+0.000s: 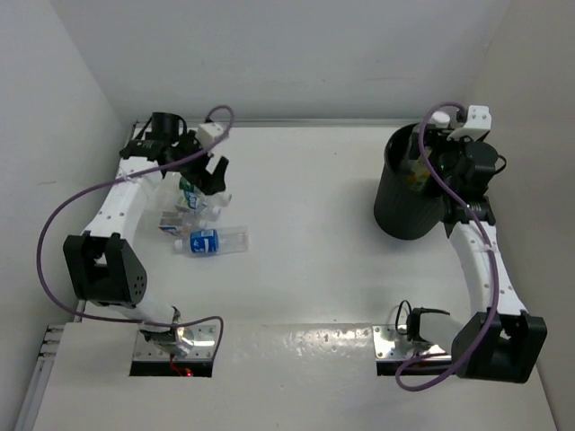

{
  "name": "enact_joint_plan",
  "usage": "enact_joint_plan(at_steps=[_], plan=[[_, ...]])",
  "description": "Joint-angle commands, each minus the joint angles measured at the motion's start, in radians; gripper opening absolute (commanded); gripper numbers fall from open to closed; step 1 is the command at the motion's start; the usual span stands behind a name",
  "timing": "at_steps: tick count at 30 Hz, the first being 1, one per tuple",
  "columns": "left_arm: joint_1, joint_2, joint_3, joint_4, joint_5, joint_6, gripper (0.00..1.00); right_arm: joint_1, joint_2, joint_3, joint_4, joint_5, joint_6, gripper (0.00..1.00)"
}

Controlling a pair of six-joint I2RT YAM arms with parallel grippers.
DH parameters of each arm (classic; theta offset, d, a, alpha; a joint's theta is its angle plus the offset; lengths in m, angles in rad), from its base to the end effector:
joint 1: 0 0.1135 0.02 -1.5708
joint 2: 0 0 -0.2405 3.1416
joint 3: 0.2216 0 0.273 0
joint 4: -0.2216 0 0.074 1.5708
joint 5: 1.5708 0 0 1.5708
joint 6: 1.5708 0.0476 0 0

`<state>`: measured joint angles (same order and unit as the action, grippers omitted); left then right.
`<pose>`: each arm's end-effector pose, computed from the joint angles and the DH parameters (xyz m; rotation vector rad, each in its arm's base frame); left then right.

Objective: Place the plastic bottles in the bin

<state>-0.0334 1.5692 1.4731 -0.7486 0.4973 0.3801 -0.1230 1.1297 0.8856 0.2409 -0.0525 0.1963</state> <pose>0.3664 -0.0350 0.3016 0.6938 2.2199 -0.4273 0.3097 -0.0358 0.3244 0.2096 1.5608 0.0988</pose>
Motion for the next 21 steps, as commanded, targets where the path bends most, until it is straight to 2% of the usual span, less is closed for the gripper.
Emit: enact_joint_plan(at_steps=[1,2,3,9,14,21], plan=[[-0.069,-0.095,-0.034,-0.217,-0.002,0.394,1.00,0.014,-0.042,0.078,0.020,-0.003,-0.026,0.90],[-0.091,-0.112,-0.063,-0.233,-0.026,0.419,1.00,0.016,-0.050,0.084,0.006,-0.010,-0.029,0.99],[-0.133,-0.123,-0.080,-0.233,-0.040,0.431,1.00,0.028,-0.054,0.102,-0.006,-0.010,-0.037,1.00],[-0.229,-0.144,-0.184,-0.212,-0.126,0.453,1.00,0.054,-0.077,0.148,-0.090,0.006,-0.043,1.00],[-0.266,-0.080,-0.206,-0.201,-0.164,0.453,1.00,0.082,-0.102,0.233,-0.158,-0.035,-0.027,1.00],[-0.352,0.017,-0.243,-0.081,-0.315,0.384,1.00,0.114,-0.117,0.274,-0.238,-0.064,-0.044,1.00]])
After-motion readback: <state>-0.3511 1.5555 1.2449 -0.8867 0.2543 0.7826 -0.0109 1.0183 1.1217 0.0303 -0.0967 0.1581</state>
